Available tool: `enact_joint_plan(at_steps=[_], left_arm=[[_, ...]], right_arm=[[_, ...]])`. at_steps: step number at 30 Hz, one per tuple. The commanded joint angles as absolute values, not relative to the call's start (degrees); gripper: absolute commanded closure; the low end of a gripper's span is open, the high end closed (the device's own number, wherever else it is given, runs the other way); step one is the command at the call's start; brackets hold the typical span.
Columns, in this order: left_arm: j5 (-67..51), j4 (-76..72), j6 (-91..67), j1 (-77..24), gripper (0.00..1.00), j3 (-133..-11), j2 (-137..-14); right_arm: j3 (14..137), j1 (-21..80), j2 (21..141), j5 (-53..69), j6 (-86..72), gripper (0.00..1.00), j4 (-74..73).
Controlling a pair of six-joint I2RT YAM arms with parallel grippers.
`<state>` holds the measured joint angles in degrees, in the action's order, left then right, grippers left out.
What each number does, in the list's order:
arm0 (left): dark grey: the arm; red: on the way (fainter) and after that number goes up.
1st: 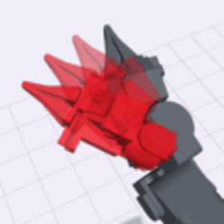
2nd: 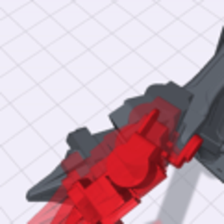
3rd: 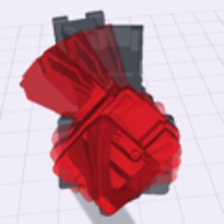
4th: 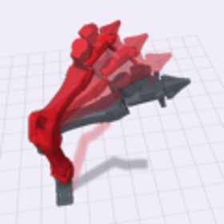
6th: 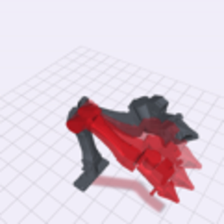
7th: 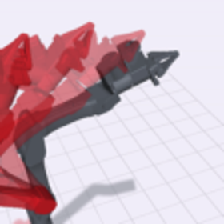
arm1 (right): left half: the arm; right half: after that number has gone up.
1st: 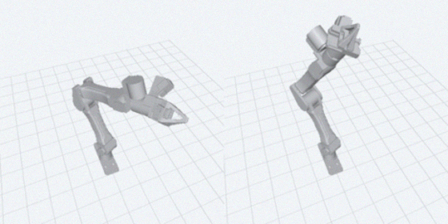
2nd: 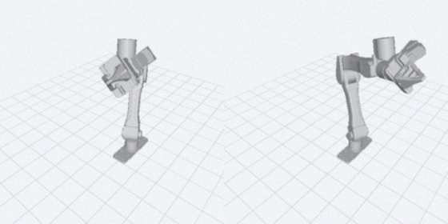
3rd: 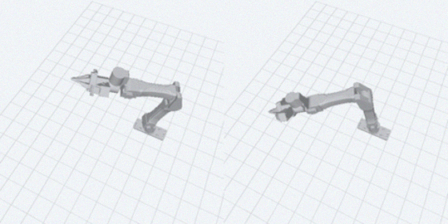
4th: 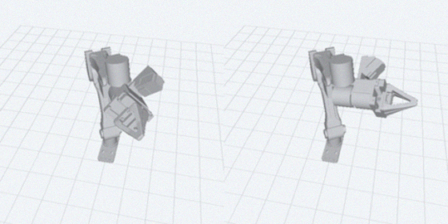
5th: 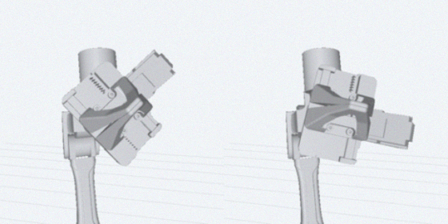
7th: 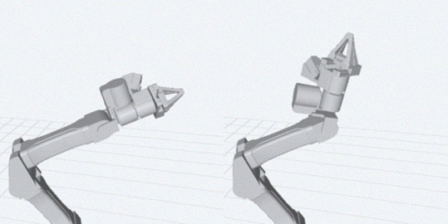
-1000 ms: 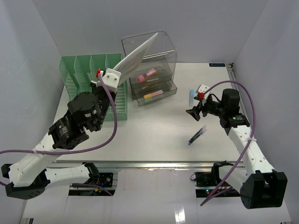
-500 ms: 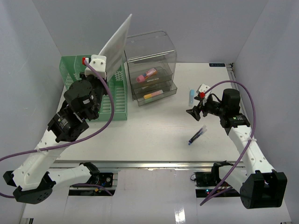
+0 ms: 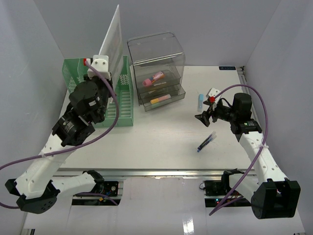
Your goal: Organize the desk
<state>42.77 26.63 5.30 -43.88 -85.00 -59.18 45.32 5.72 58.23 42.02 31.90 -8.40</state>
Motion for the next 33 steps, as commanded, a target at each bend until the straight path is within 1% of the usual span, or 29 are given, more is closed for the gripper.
enact_joint_plan(at_steps=[1,3,9,13,17,25,33], left_arm=[[36.06,24.58,1.79,-38.31,1.0,-84.39,-62.9],[32.77,24.42,0.62,-34.29,1.0,-83.75,-63.54],[24.98,23.22,-2.92,-27.2,1.0,-81.48,-65.37],[16.42,20.96,-5.59,-24.46,1.0,-77.72,-65.16],[10.92,16.29,-9.35,-23.22,1.0,-72.47,-63.92],[5.45,5.66,-8.9,-20.2,1.0,-59.53,-60.36],[3.2,0.57,-6.2,-16.85,1.0,-55.11,-59.06]], right_arm=[[45.63,5.22,57.22,43.05,31.47,0.16,-5.89],[45.57,5.06,57.2,43.2,31.55,0.16,-5.89],[45.33,4.66,57.09,43.79,31.66,0.16,-5.89],[45.18,4.49,56.87,43.94,31.81,0.16,-5.89],[45.09,4.32,56.85,44.09,31.9,0.16,-5.82],[44.74,3.86,56.78,45.1,31.73,0.16,-5.81],[44.49,3.69,57.11,45.84,31.9,0.16,-5.87]])
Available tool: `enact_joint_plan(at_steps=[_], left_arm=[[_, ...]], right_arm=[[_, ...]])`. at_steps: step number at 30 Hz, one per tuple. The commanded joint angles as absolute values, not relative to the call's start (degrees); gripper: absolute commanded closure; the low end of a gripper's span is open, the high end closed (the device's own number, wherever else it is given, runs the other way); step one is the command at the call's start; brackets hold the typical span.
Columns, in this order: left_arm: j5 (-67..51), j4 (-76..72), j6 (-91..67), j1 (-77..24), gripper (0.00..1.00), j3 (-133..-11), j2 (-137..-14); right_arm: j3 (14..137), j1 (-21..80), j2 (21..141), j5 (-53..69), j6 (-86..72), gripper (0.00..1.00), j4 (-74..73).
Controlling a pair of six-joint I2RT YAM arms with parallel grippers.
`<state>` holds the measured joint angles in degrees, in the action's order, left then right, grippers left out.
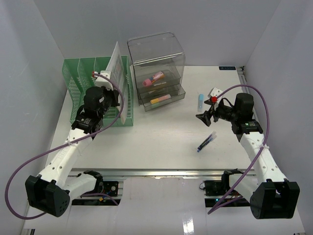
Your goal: Organize the desk
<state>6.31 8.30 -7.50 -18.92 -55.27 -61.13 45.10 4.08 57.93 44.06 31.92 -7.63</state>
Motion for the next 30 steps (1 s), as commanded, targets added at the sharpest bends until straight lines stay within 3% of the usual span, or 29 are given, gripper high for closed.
enact_joint_plan(at_steps=[1,13,25,26,27,28,30], left_arm=[[2.62,0.05,-6.07,-16.35,1.0,-55.27,-59.25],[-2.58,-3.68,-2.39,-14.25,1.0,-57.68,-63.17],[-4.7,-6.7,-3.47,-12.95,1.0,-47.3,-59.74],[-4.38,-6.54,-3.92,-12.88,0.97,-46.66,-59.27],[-3.97,-6.15,-4.33,-12.83,0.83,-46.27,-58.88],[-3.5,-5.79,-4.76,-12.83,0.56,-45.81,-58.31],[-3.34,-4.88,-5.75,-12.83,0.38,-45.35,-57.55]], right_arm=[[44.43,3.69,57.13,45.98,31.88,0.16,-5.89],[43.95,3.61,57.04,46.75,31.55,0.16,-5.71],[43.68,3.52,57.36,47.05,31.96,0.16,-6.0],[43.68,3.52,57.43,47.07,31.99,0.16,-6.1],[43.68,3.52,57.55,47.0,31.97,0.16,-6.2],[43.72,3.52,57.8,46.88,31.85,0.15,-6.34],[44.09,3.52,58.18,46.49,31.32,0.14,-6.56]])
